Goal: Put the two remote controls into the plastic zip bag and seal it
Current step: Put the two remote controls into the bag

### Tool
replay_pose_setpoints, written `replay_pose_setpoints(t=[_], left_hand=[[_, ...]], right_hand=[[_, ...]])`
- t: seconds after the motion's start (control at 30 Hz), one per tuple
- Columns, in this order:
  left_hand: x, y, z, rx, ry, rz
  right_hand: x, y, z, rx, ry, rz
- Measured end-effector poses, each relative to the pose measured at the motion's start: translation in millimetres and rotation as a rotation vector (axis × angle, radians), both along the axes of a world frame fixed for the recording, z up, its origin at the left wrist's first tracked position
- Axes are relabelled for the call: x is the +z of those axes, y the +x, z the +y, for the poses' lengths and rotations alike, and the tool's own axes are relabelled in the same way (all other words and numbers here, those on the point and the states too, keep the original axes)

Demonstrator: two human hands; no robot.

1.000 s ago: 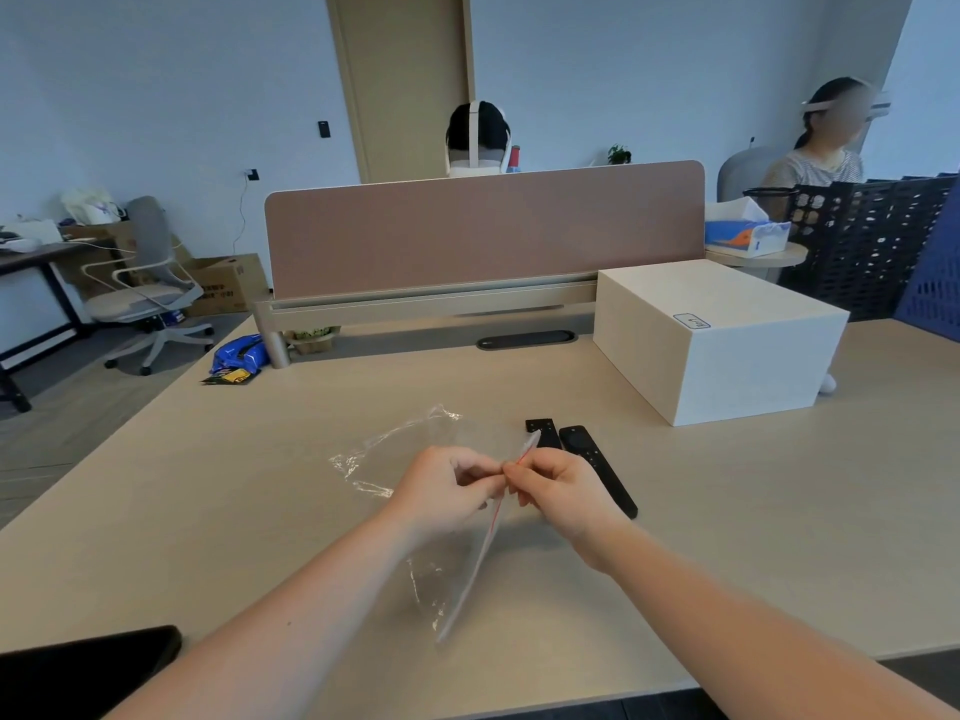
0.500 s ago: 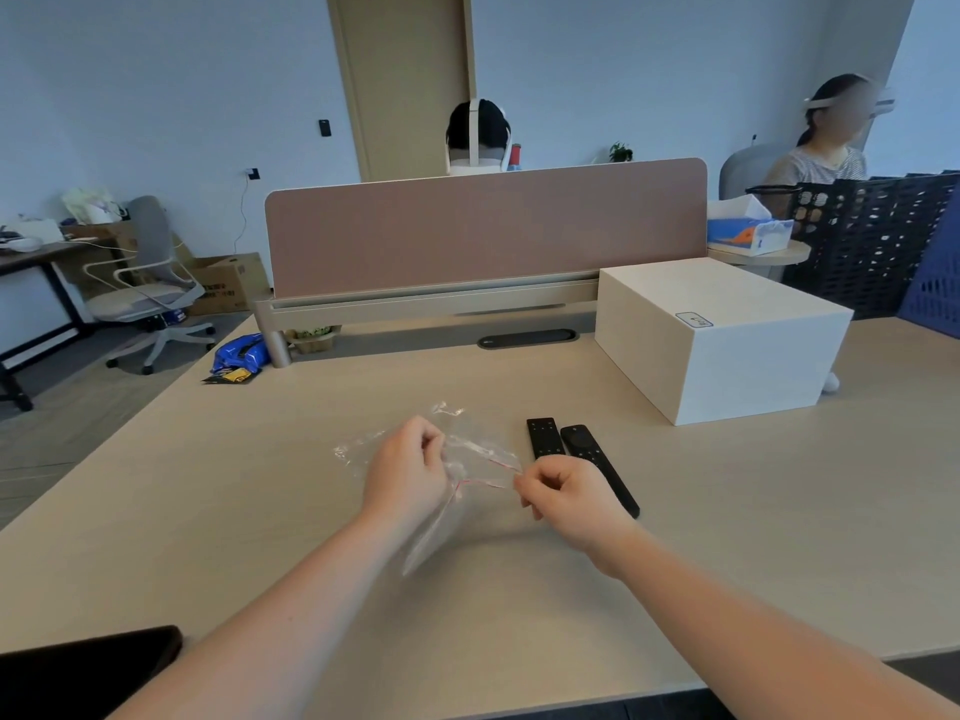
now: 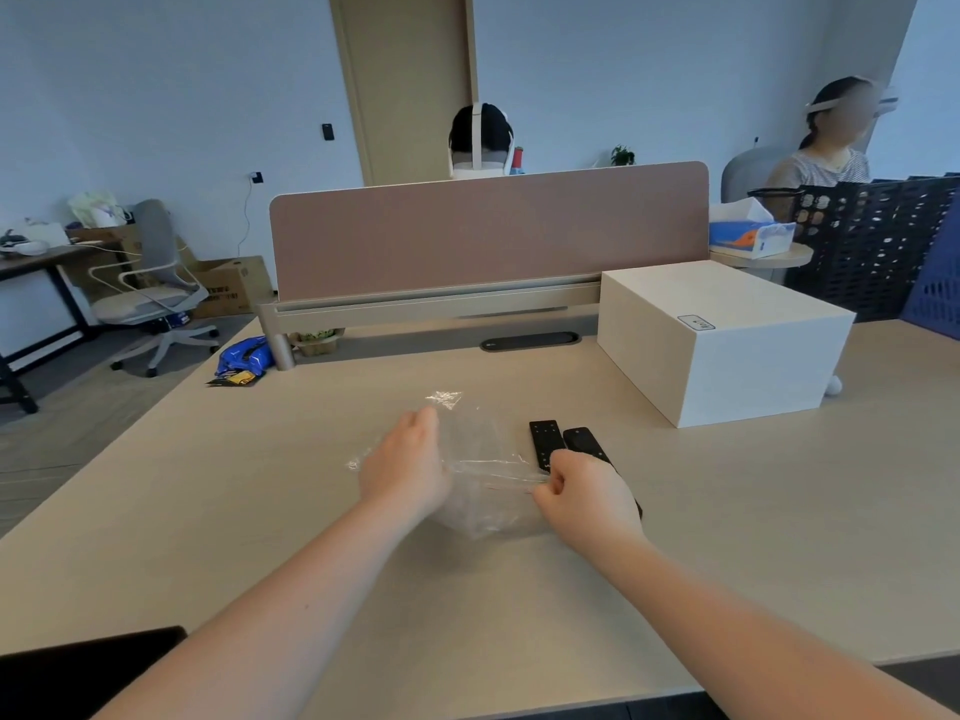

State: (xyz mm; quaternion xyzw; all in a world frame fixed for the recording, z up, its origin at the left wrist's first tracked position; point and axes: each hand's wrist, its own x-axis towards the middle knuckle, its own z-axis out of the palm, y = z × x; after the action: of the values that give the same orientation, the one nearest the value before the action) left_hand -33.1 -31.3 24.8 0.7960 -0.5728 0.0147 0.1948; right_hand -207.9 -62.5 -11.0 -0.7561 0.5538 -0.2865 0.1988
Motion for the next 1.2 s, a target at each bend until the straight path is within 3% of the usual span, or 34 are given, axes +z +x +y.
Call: replay_pose_setpoints(t=[0.13,0.33,0.5,0.6,0.7,0.8,0.93,1.1,1.2], left_hand=[[6,13,1,0.043,0.007,0.024],[13,32,6,-0.038,-0.051,-0.133],[18,36,8,-0.111,-0.242,0.391],[18,31,7,-0.126,-0.333,0.531],[17,28,11,-0.165,-0.313,0.396],[11,27,18,-0.268,-0.251,0.102],[3,25,28,-0.419,-0.198,-0.083],[-6,28,28,-0.433,-0.053,-0.088],[-7,33,28,-0.400,0.007,-0.139]], right_hand=[[6,-2,-6,-0.040,-0.028,-0.006],[9,1,-12,-0.045,-0.027,0.009],[1,-6,-21,-0.061,0.068,-0.148],[-3,-7,-18,-0.028,0.117,-0.181],[-7,-10,-11,-0.032,0.096,-0.125],[-13,-16,-3,-0.037,0.031,0.149],[-20,-14,6,-0.030,-0.018,0.374],[-21,-6,-1,-0.074,-0.046,0.418],[-19,-8,-10,-0.116,-0.020,0.290]])
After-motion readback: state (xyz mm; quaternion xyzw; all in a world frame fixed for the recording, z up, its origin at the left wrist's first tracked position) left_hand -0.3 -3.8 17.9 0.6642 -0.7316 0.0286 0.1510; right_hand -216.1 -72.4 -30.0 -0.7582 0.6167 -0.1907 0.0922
